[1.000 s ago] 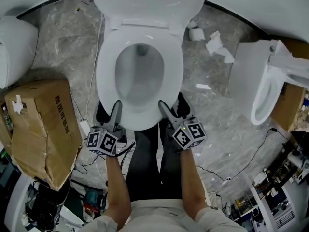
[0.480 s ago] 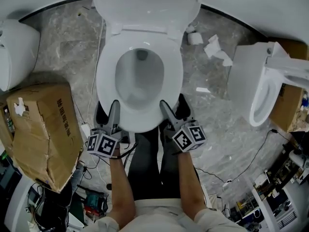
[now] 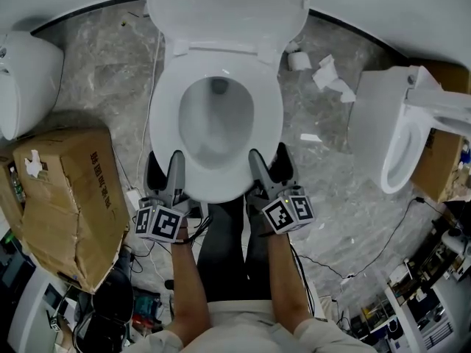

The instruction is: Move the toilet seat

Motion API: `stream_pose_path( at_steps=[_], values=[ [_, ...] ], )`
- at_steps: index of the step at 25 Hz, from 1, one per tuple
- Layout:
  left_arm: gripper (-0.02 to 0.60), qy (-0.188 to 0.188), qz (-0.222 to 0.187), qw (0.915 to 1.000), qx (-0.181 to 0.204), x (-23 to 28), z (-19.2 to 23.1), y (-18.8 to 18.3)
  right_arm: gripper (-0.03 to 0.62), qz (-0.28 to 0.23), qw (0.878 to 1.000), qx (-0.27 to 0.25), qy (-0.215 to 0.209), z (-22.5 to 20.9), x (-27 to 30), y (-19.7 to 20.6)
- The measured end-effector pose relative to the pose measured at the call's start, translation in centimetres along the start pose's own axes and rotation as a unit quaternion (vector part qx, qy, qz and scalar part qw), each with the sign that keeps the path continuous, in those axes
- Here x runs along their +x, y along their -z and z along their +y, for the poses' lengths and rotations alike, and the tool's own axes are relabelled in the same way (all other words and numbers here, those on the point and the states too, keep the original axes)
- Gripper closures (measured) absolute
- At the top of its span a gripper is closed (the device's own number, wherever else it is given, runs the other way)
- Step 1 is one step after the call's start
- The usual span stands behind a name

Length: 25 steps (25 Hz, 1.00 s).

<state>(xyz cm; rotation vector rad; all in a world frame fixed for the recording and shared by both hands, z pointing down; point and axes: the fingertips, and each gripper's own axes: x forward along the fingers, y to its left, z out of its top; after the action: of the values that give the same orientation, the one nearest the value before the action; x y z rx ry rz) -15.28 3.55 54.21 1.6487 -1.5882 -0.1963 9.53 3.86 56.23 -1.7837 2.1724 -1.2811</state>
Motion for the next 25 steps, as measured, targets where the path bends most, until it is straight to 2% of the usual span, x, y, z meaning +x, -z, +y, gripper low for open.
stream_pose_path(
  at_steps=[7, 13, 18, 19, 21, 22, 23, 25],
  values=[
    [0.164, -0.002, -0.024, 0.9987, -0.045, 0.7, -1.4, -2.2, 0.183, -0.047, 0.998, 0.036, 0.013, 0.8, 0.4, -2.6],
    [0.160, -0.006, -0.027, 0.9982, -0.053, 1.2, -2.4, -3.4, 0.183, -0.071, 0.996, 0.050, 0.020, 1.2, 0.6, -4.3],
    [0.159, -0.010, -0.047, 0.9967, -0.066, 1.4, -2.8, -4.4, 0.183, -0.087, 0.994, 0.054, 0.020, 1.6, 0.9, -5.3],
    [0.160, -0.010, -0.055, 0.9971, -0.051, 1.2, -2.9, -4.8, 0.183, -0.089, 0.994, 0.055, 0.021, 1.6, 1.0, -5.5],
    [0.176, -0.008, -0.068, 0.9974, 0.021, 0.9, -3.9, -5.7, 0.183, -0.095, 0.994, 0.056, 0.021, 1.8, 1.1, -5.8],
    [0.249, -0.005, -0.069, 0.9957, 0.062, 0.9, -4.6, -6.1, 0.182, -0.100, 0.993, 0.057, 0.021, 1.8, 1.2, -6.1],
    [0.290, 0.000, -0.069, 0.9937, 0.089, 1.0, -5.2, -6.4, 0.180, -0.106, 0.993, 0.058, 0.020, 1.9, 1.3, -6.4],
    [0.282, 0.009, -0.070, 0.9919, 0.105, 1.3, -5.8, -6.9, 0.180, -0.115, 0.992, 0.053, 0.010, 2.3, 1.5, -7.1]
  ],
)
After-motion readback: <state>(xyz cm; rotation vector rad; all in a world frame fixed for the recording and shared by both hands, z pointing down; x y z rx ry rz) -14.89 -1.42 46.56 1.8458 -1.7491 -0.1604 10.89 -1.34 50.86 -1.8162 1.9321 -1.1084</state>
